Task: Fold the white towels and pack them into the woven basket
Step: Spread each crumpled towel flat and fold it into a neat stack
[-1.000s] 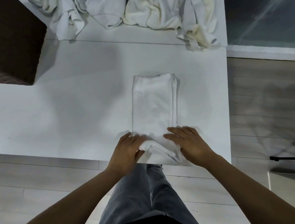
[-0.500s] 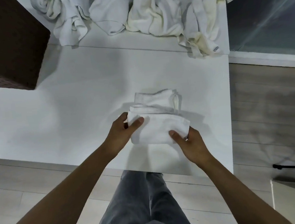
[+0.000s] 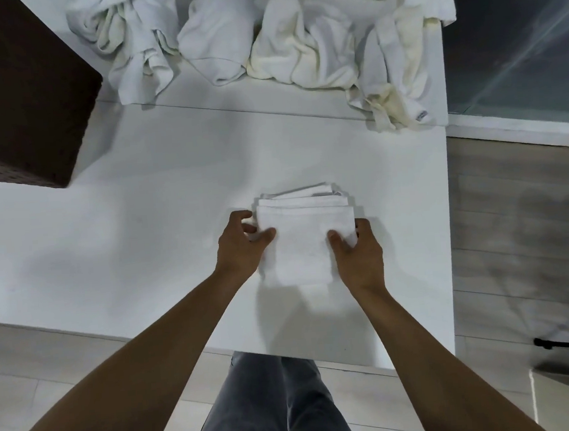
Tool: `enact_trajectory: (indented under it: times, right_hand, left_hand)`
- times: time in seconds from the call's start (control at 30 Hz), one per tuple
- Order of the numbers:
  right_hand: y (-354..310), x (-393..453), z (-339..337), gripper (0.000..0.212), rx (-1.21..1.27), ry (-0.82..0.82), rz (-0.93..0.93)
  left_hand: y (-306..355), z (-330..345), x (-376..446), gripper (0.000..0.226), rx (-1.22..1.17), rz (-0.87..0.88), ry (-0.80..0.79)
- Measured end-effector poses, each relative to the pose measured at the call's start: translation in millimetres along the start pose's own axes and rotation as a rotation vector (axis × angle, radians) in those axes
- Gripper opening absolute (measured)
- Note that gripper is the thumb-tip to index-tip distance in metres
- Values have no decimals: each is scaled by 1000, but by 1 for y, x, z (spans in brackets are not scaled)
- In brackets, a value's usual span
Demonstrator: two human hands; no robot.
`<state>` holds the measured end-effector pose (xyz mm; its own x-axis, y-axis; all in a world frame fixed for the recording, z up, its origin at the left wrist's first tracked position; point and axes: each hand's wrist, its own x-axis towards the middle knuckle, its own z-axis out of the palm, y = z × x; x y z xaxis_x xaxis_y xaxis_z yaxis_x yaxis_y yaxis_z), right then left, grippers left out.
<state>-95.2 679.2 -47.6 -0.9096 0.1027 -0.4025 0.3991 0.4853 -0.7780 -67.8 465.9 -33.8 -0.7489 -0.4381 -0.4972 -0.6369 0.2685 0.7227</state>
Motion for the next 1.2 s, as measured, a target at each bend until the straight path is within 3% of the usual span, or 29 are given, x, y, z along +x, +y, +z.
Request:
enact_trajectory:
  times: [0.1,0.2,0.27,0.37,0.57,0.83,1.03,1.2]
  right_hand:
    - [5,-1,-6,40,-35,50,-7]
    - [11,-8,-12,47,-45,9,81]
    - [14,-12,-12,51,-44,-54,126]
    - [9,-13,-9,55,17,-116,222]
    - [-10,-13,-17,21,274,-264,416]
    - [-37,-36,-11,11,135,-279,129]
    - [-91,-51,18,3,71,-325,-30]
    - [-137,-72,66,6,-12,-384,-149]
  left_hand:
    - [-9,0,-5,62,-16,-56,51]
    - [-17,2,-20,76,-118,-157,-37]
    - [-20,7,-30,67,-103,-181,-118]
    - [-18,11,-34,57,-105,-208,-115]
    - [-6,6,-46,28,-203,-333,-154]
    - [-6,-32,-74,17,-226,-297,-83]
    - [-11,-89,-95,10,-383,-300,-14]
    - [-28,-154,-114,22,-451,-266,56]
